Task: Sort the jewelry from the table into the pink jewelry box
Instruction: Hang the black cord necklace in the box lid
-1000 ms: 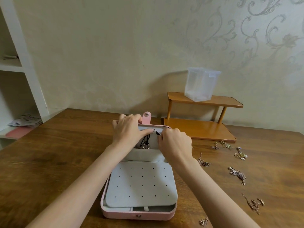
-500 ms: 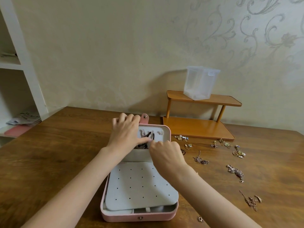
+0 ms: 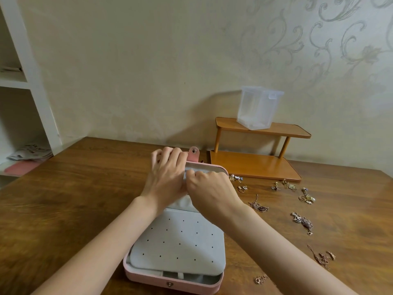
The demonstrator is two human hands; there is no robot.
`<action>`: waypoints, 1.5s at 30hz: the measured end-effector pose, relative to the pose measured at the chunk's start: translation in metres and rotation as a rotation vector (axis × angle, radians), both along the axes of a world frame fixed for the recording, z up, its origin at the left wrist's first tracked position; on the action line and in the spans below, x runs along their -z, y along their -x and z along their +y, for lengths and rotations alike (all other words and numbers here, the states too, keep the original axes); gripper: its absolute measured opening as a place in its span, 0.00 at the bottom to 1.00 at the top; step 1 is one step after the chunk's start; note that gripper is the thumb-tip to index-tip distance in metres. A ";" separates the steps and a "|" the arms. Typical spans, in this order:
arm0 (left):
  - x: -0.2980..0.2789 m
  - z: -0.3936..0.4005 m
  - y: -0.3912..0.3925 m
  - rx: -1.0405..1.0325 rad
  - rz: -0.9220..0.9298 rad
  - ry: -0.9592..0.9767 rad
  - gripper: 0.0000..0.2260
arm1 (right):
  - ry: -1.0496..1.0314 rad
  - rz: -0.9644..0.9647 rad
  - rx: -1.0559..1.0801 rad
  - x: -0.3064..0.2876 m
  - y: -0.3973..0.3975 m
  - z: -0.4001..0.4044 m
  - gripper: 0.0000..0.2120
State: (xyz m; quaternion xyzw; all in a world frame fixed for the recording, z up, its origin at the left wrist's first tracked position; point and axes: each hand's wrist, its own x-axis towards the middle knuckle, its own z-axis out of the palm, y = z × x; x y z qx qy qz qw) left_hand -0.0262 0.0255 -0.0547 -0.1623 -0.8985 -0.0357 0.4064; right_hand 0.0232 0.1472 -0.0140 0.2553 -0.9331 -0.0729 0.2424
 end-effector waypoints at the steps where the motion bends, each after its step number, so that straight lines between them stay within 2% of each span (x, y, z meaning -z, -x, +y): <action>1: 0.000 0.001 -0.001 -0.006 -0.028 0.001 0.18 | 0.019 0.001 -0.005 0.000 0.003 0.002 0.13; 3: -0.001 0.002 -0.002 -0.017 -0.087 -0.017 0.20 | 0.006 0.011 -0.014 0.002 0.010 0.009 0.10; 9: -0.009 0.006 0.001 0.026 -0.185 -0.084 0.24 | 0.189 0.064 0.064 0.002 0.022 0.026 0.26; 10: -0.011 0.007 0.002 0.045 -0.216 -0.096 0.26 | 0.194 0.034 0.077 0.000 0.020 0.025 0.25; 13: -0.015 0.006 0.006 0.084 -0.285 -0.154 0.30 | 0.204 -0.022 0.126 0.003 0.020 0.029 0.10; 17: -0.020 0.005 0.010 0.103 -0.381 -0.214 0.21 | 0.200 -0.038 0.208 -0.003 0.016 0.028 0.15; 19: -0.021 0.006 0.011 0.109 -0.405 -0.243 0.20 | 0.199 -0.044 0.226 -0.005 0.015 0.026 0.16; 23: -0.022 0.006 0.010 0.092 -0.423 -0.278 0.21 | 0.176 -0.066 0.224 -0.007 0.011 0.025 0.09; 30: -0.023 0.007 0.011 0.037 -0.453 -0.287 0.22 | 0.087 -0.086 0.256 -0.001 0.009 0.019 0.12; 34: -0.023 0.005 0.011 -0.012 -0.435 -0.332 0.19 | 0.039 -0.138 0.219 0.010 0.007 0.015 0.12; 41: -0.025 0.008 0.013 -0.054 -0.494 -0.258 0.24 | 0.000 -0.169 0.109 0.020 0.002 0.027 0.14; 45: -0.023 0.008 0.016 -0.153 -0.459 -0.284 0.29 | -0.042 0.008 -0.083 0.021 -0.001 0.029 0.17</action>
